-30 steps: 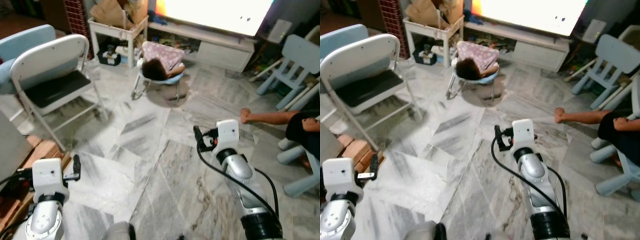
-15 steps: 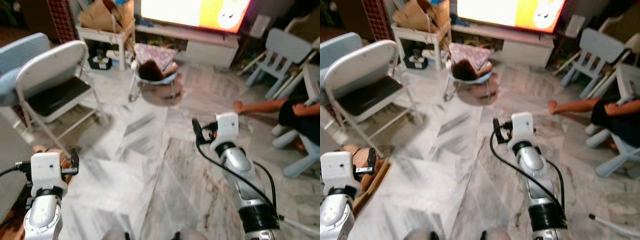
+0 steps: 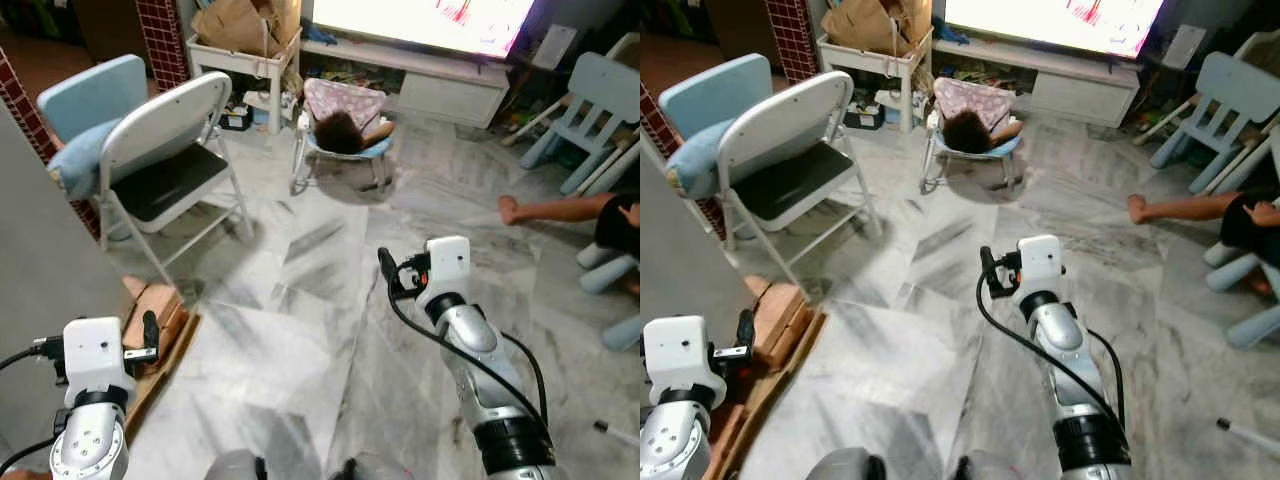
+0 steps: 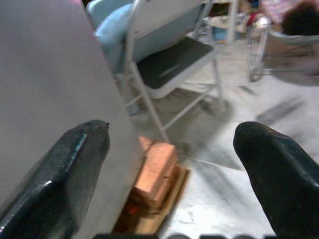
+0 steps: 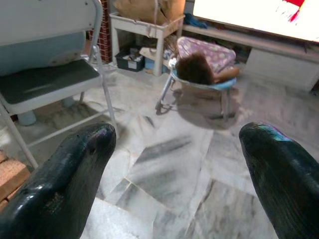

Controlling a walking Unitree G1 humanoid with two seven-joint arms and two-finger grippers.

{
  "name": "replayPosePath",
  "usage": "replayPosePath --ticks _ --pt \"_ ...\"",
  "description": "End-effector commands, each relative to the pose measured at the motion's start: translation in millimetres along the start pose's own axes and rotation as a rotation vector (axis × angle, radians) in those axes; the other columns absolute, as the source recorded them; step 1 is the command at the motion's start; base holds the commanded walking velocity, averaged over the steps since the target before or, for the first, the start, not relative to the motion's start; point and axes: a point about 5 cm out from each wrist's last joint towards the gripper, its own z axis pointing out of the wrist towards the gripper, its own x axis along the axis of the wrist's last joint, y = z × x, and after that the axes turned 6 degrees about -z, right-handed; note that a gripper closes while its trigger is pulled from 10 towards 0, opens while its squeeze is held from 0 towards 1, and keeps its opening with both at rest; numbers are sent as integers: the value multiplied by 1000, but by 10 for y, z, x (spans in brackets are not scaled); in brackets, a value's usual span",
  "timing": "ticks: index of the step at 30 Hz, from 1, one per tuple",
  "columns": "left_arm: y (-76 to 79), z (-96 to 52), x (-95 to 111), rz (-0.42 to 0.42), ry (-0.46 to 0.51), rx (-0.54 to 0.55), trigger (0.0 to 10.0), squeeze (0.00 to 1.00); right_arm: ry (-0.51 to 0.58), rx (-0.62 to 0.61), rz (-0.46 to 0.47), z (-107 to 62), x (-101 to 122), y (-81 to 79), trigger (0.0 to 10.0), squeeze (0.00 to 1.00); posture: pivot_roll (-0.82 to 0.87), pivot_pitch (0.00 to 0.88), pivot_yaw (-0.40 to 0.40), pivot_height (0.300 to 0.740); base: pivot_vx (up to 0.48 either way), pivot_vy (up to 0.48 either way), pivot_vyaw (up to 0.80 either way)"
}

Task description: Restocking fridge

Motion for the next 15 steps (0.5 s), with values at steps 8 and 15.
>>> replayPosePath --ticks 8,15 --pt "-50 7 118 80 48 -49 10000 0 2 -7 9 72 27 -30 10000 0 69 115 -42 735 -84 86 0" --pt "-124 122 83 119 53 -66 10000 0 -22 -104 56 -53 -108 -5 10000 0 65 76 -20 735 0 0 0"
